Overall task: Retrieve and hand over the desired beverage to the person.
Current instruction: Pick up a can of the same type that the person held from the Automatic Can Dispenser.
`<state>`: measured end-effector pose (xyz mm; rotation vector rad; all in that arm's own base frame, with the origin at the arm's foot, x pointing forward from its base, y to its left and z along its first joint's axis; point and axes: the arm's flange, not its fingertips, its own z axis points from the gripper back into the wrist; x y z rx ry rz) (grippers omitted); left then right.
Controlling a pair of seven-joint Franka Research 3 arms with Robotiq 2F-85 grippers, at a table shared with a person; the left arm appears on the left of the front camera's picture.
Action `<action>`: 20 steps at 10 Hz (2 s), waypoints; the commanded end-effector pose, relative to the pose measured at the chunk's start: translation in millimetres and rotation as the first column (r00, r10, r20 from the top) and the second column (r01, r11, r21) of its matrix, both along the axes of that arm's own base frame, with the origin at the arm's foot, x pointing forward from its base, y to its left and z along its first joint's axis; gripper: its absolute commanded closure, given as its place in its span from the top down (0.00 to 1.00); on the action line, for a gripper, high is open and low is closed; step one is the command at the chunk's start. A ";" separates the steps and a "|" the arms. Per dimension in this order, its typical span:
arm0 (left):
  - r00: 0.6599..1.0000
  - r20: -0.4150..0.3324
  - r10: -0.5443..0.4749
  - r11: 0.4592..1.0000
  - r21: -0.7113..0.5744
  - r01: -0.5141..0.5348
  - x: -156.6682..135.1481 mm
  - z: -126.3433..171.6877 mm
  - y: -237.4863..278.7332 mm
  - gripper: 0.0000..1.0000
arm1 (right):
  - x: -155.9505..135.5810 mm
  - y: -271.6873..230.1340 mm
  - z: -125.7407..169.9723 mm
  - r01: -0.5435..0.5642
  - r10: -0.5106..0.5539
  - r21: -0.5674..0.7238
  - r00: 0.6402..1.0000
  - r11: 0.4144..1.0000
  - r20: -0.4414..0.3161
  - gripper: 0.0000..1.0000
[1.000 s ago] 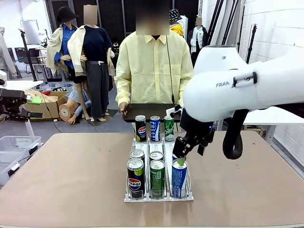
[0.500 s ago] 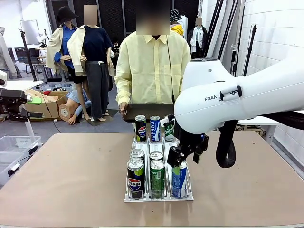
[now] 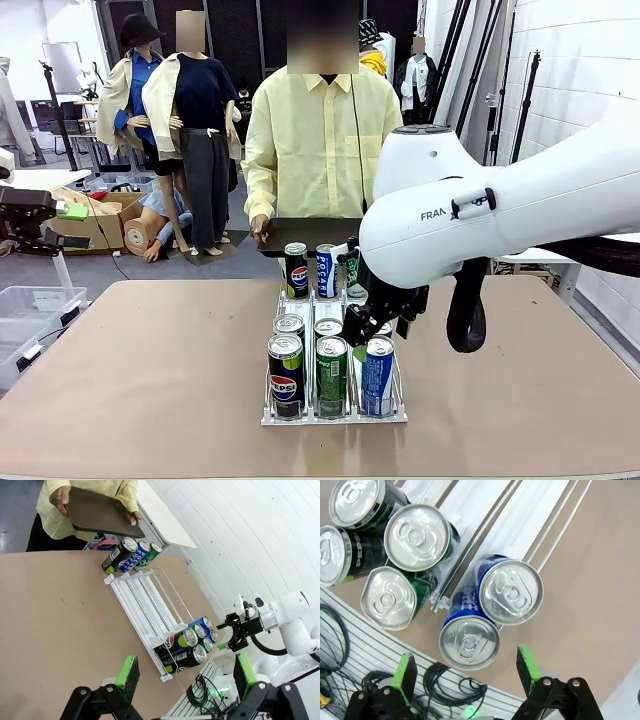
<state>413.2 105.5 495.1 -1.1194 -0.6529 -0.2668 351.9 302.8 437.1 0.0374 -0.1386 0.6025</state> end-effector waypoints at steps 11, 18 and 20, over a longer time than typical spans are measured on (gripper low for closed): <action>1.000 0.004 -0.002 1.000 -0.015 0.002 -1.3 1.7 1.1 1.00 | 24.6 16.2 -30.4 0.047 -0.053 -0.090 0.997 0.995 -0.064 1.00; 1.000 0.004 -0.002 1.000 -0.015 0.002 -1.3 1.7 1.1 1.00 | 29.9 15.7 -29.0 0.027 -0.037 -0.117 0.995 0.993 -0.092 0.79; 1.000 0.004 -0.002 1.000 -0.015 0.002 -1.3 1.7 1.1 1.00 | 30.4 15.2 -28.9 0.026 -0.039 -0.117 0.993 0.993 -0.107 0.60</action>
